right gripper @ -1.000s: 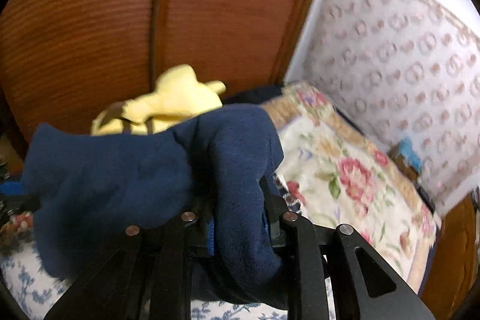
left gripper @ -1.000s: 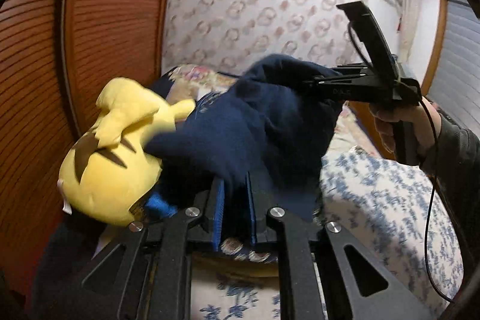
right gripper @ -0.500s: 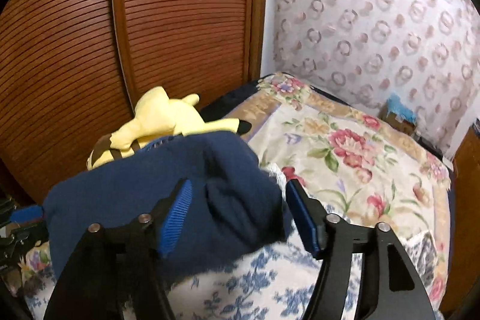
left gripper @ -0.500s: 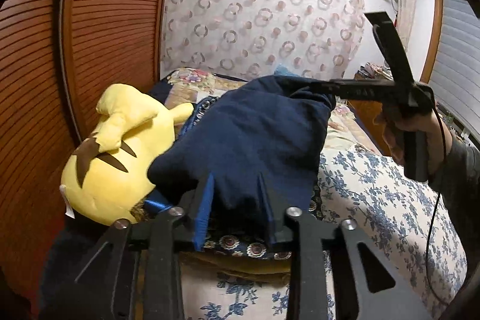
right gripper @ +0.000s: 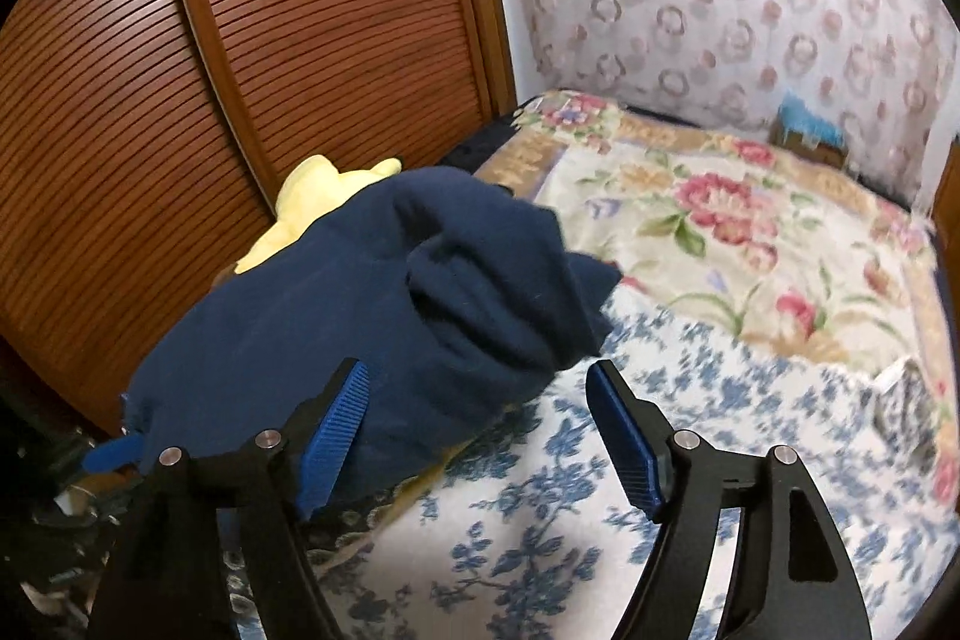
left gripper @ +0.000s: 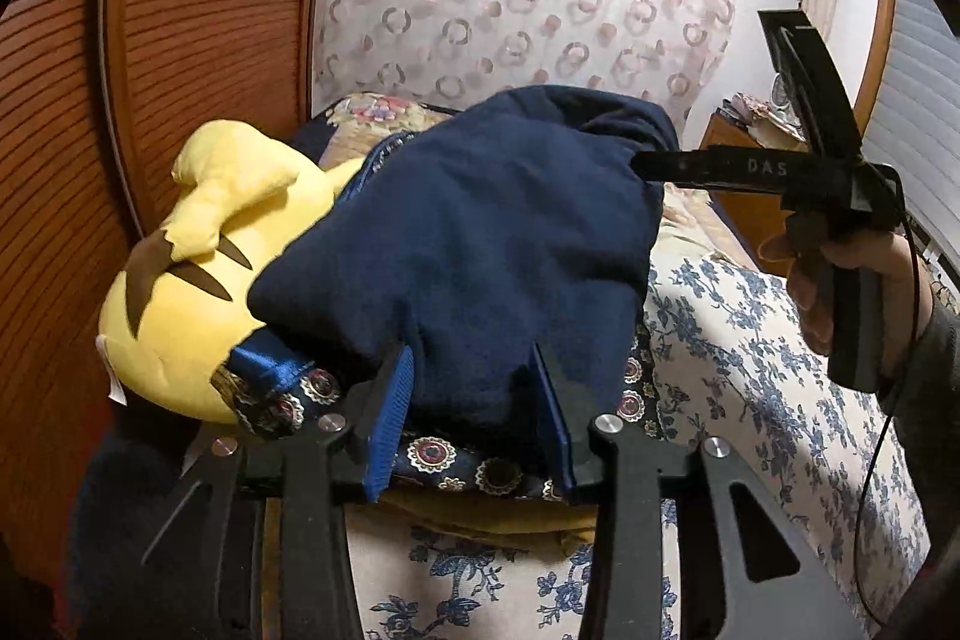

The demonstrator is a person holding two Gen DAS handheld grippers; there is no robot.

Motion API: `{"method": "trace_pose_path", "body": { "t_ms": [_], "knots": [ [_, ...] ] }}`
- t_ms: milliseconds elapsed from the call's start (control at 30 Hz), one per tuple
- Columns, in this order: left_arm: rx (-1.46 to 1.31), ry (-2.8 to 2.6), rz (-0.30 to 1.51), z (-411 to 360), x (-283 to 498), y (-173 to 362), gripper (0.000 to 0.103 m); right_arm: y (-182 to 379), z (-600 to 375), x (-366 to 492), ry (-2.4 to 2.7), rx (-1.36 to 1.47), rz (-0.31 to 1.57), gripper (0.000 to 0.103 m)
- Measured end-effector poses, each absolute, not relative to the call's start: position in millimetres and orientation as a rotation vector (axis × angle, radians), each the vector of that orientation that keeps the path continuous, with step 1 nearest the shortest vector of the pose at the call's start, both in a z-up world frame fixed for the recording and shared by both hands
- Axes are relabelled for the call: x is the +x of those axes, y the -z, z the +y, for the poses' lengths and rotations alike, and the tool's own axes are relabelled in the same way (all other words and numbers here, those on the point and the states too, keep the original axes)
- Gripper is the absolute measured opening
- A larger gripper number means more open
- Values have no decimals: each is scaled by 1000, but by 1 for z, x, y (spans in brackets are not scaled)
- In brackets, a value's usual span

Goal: Fold small clothes
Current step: 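Carry the folded T-shirt with both grippers onto the patterned clothes stack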

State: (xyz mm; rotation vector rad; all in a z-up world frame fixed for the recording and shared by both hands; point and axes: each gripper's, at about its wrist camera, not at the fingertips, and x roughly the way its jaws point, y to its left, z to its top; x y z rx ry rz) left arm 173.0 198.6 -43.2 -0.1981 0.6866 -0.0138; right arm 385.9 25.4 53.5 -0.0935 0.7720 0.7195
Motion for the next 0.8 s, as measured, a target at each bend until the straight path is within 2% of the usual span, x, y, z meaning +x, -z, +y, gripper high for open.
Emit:
{"method": "trace_pose_path", "body": {
  "t_ms": [333,400,433,467,500,533,567,800],
  "knots": [
    [-211,46,766,201,189,54,42,-40,40,450,-737,26,854,80],
    [-222,49,766,202,190,54,42,-43,45,452,-748,-1,829,71],
    [-224,53,764,203,190,54,42,-46,48,451,-754,-30,805,56],
    [-220,58,761,202,190,54,35,-49,52,449,-759,-57,779,38],
    [-211,63,754,202,189,53,30,-52,56,446,-772,-86,755,34],
    [-210,67,749,202,188,53,18,-56,60,442,-783,-115,732,31],
    [-212,78,743,201,187,52,10,-58,64,435,-792,-140,710,29],
    [-200,88,654,194,163,29,6,-88,87,412,-905,-205,590,26]
  ]
}}
